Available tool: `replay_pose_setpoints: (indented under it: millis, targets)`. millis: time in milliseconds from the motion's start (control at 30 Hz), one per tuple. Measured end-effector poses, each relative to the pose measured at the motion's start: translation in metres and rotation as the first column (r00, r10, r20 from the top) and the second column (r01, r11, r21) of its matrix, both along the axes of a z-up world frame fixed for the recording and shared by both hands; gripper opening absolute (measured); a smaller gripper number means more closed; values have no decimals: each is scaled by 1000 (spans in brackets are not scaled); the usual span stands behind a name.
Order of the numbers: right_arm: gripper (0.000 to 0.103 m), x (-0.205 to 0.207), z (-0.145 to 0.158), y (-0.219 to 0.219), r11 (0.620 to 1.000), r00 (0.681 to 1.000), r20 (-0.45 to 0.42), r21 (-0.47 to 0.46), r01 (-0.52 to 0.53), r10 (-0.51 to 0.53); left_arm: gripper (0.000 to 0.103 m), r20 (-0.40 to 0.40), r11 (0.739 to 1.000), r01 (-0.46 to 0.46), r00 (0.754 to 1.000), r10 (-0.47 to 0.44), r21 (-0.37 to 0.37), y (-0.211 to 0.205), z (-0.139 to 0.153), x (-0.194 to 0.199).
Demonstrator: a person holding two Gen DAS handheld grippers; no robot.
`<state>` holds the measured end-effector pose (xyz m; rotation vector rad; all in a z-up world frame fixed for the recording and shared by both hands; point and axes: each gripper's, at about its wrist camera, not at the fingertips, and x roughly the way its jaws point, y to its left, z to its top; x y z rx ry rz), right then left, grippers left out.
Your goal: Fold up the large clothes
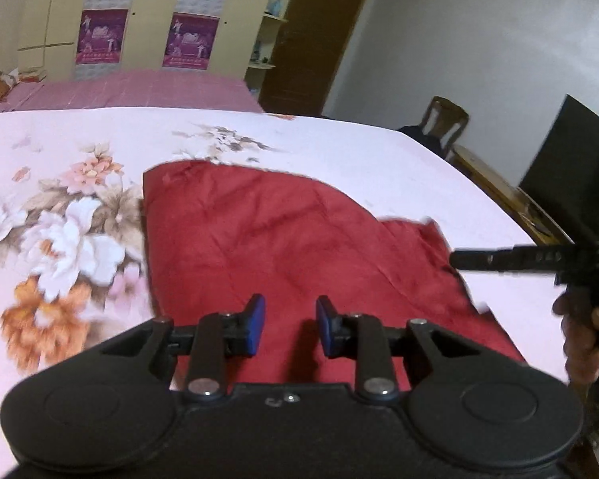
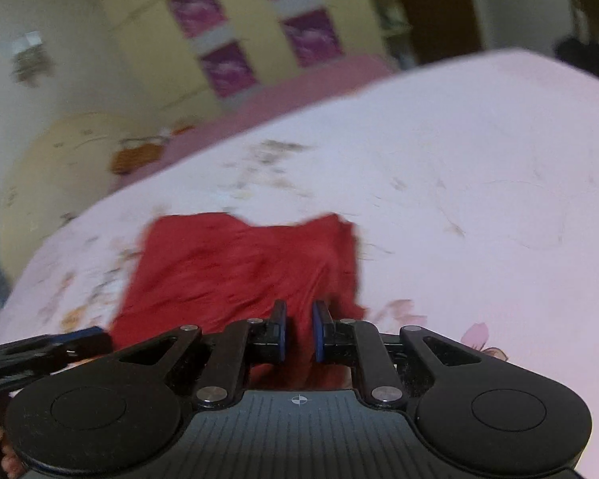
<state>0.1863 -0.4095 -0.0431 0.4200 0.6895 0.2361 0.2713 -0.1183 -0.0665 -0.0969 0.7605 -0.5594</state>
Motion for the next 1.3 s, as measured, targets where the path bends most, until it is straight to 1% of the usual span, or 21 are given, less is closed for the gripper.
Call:
replay_pose_setpoints:
  millis: [67, 133, 200, 267, 400, 467, 533, 567, 600, 633, 667, 700, 733, 800, 867, 933, 1000, 1033, 1067, 1133, 1300]
  targets:
    - [13, -24, 10, 10, 997, 997, 15, -37, -70, 70, 26, -11, 1000, 4, 1000, -4, 2, 4, -2, -19]
    - [13, -42, 7, 23, 988, 989, 4, -53, -146, 147, 26, -13, 1000, 11, 1000, -10, 10, 5, -9, -36]
    - [13, -56, -2, 35, 977, 982, -16, -96, -190, 190, 26, -19, 1000, 10, 1000, -9, 16, 5, -17, -46]
    - [13, -58, -25, 41, 974, 978, -78, -109, -200, 192, 26, -19, 999, 8, 1000, -7, 31, 2, -25, -52]
    - [13, -48, -63, 44, 980, 976, -143, -86, -177, 164, 27, -13, 997, 12, 1000, -11, 72, -2, -40, -52]
    - [13, -42, -68, 44, 980, 972, -158, -73, -186, 173, 26, -31, 997, 5, 1000, -3, 71, 0, -35, -47]
    - [13, -38, -54, 41, 977, 971, -155, -88, -195, 180, 23, -23, 999, -26, 999, 27, 41, 8, -20, -44]
    - [13, -41, -41, 34, 980, 980, -116, -97, -175, 164, 28, 0, 999, -42, 999, 42, 26, 14, -12, -43]
    - [13, -42, -29, 27, 984, 988, -72, -104, -144, 137, 41, 29, 998, -63, 998, 62, 14, 19, -5, -38]
    - [14, -40, -18, 19, 989, 994, -32, -102, -107, 104, 47, 50, 997, -82, 995, 82, 4, 22, 0, -32]
    - [16, -35, -10, 11, 993, 997, -2, -88, -78, 78, 56, 61, 995, -98, 993, 99, -9, 25, 2, -23]
    - [34, -27, -6, 3, 997, 999, 28, -68, -43, 45, 63, 68, 993, -115, 991, 116, -18, 26, 2, -12]
    - [55, -18, -6, -2, 998, 999, 51, -63, -14, 17, 65, 73, 991, -134, 988, 135, -26, 26, 0, 0]
    - [57, 4, -8, -8, 998, 998, 56, -56, 14, -11, 64, 30, 987, -157, 987, 158, -36, 22, -6, 24]
    - [53, 22, -11, -12, 1000, 998, 63, -14, 4, -3, 62, -9, 984, -170, 986, 169, -47, 17, -14, 42]
    - [21, 39, -16, -12, 1000, 998, 57, 1, -4, 4, 61, -42, 982, -180, 983, 178, -48, 11, -22, 53]
    - [16, 50, -23, -15, 1000, 998, 59, 28, -9, 7, 61, -70, 980, -194, 979, 190, -53, 8, -30, 60]
    - [7, 56, -26, -16, 1000, 998, 57, 27, -9, 7, 61, -76, 978, -201, 977, 197, -52, 6, -32, 61]
    - [3, 60, -31, -17, 1000, 999, 41, 21, -3, 3, 61, -78, 977, -210, 975, 206, -46, 6, -34, 62]
    - [2, 68, -49, -23, 999, 1000, -10, 42, 8, -7, 62, -81, 975, -219, 973, 215, -38, 4, -37, 63]
    - [2, 72, -83, -27, 998, 996, -90, 65, 4, 2, 68, -83, 973, -230, 969, 232, 33, -3, -40, 66]
